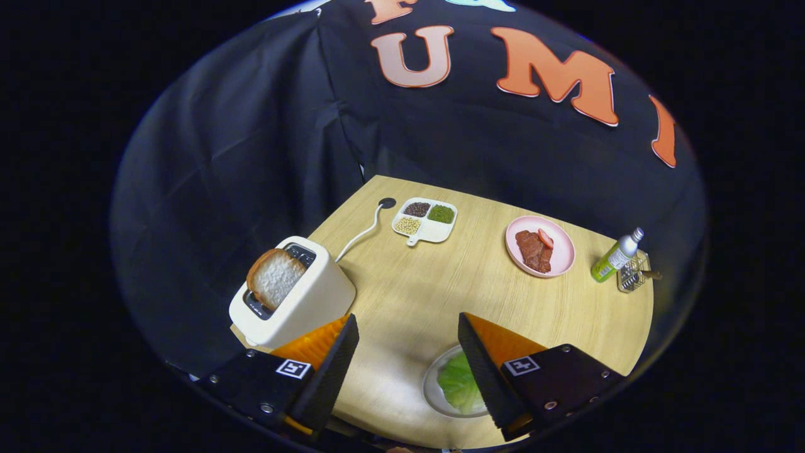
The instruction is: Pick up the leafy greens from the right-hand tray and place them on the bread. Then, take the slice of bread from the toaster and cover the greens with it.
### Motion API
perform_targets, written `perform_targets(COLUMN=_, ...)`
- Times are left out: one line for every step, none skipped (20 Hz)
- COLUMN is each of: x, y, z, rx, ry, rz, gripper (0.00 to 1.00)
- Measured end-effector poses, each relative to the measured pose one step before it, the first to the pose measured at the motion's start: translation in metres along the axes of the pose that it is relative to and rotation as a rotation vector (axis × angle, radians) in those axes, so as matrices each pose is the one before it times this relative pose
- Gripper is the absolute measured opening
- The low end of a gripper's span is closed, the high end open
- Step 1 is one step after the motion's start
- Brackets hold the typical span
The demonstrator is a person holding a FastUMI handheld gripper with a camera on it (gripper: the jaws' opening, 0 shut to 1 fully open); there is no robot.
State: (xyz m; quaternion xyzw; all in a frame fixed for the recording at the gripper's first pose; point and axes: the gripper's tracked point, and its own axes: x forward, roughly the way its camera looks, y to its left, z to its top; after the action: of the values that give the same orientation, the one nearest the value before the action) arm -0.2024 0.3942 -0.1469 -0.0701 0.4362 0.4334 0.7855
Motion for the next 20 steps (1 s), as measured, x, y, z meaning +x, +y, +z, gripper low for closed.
perform_targets(x=0.00272, y=0.01585, z=0.00464, rx=-0.00701, ry=0.01213, rz=0.02085, gripper=0.96)
perform_targets(x=0.00344, y=0.01671, z=0.00507, rx=-0.00999, ry=0.01148, rz=0.01692, gripper=0.96)
perform_targets(x=0.00381, y=0.01625, z=0.0066, rx=-0.01652, ry=0.00814, rz=0.01401, gripper=0.96)
perform_targets(x=0.00448, y=0.01336, z=0.007, rx=-0.02033, ry=0.01, rz=0.00328, gripper=0.96)
perform_targets(x=0.00389, y=0.01293, z=0.00773, rx=-0.01638, ry=0.00685, rz=0.00258, gripper=0.96)
perform_targets(x=0.00626, y=0.0144, z=0.00463, rx=-0.01043, ry=0.01222, rz=0.0103, gripper=0.96)
perform_targets(x=0.00559, y=0.01453, z=0.00579, rx=-0.00039, ry=0.00935, rz=0.01464, gripper=0.96)
perform_targets(x=0.0052, y=0.01201, z=0.00547, rx=-0.00242, ry=0.01304, rz=0.01346, gripper=0.96)
perform_targets(x=0.00734, y=0.00738, z=0.0033, rx=-0.00578, ry=0.01289, rz=0.00426, gripper=0.95)
perform_targets(x=0.0061, y=0.0062, z=0.00357, rx=-0.01069, ry=0.01302, rz=-0.01207, gripper=0.96)
perform_targets(x=0.00569, y=0.0062, z=0.00082, rx=-0.00493, ry=0.02158, rz=-0.01289, gripper=0.95)
perform_targets(x=0.00853, y=0.00684, z=-0.00148, rx=0.00838, ry=0.03026, rz=-0.00928, gripper=0.95)
perform_targets(x=0.01111, y=0.0058, z=0.00046, rx=0.02146, ry=0.02829, rz=-0.00831, gripper=0.96)
perform_targets(x=0.00927, y=0.00531, z=0.00096, rx=0.02088, ry=0.01719, rz=-0.00587, gripper=0.96)
perform_targets(x=0.0091, y=0.00372, z=0.00127, rx=0.01459, ry=0.01914, rz=-0.00495, gripper=0.94)
perform_targets(x=0.00806, y=0.00314, z=-0.00106, rx=0.00541, ry=0.02644, rz=-0.0079, gripper=0.93)
perform_targets(x=0.0075, y=0.00178, z=-0.00072, rx=-0.00174, ry=0.02532, rz=-0.009, gripper=0.9)
perform_targets(x=0.00471, y=0.00189, z=-0.00435, rx=-0.00733, ry=0.02662, rz=-0.01456, gripper=0.88)
perform_targets(x=0.00342, y=0.00025, z=-0.00392, rx=-0.00955, ry=0.0231, rz=-0.01496, gripper=0.83)
perform_targets(x=0.00285, y=0.00056, z=-0.00328, rx=-0.00776, ry=0.01574, rz=-0.01348, gripper=0.79)
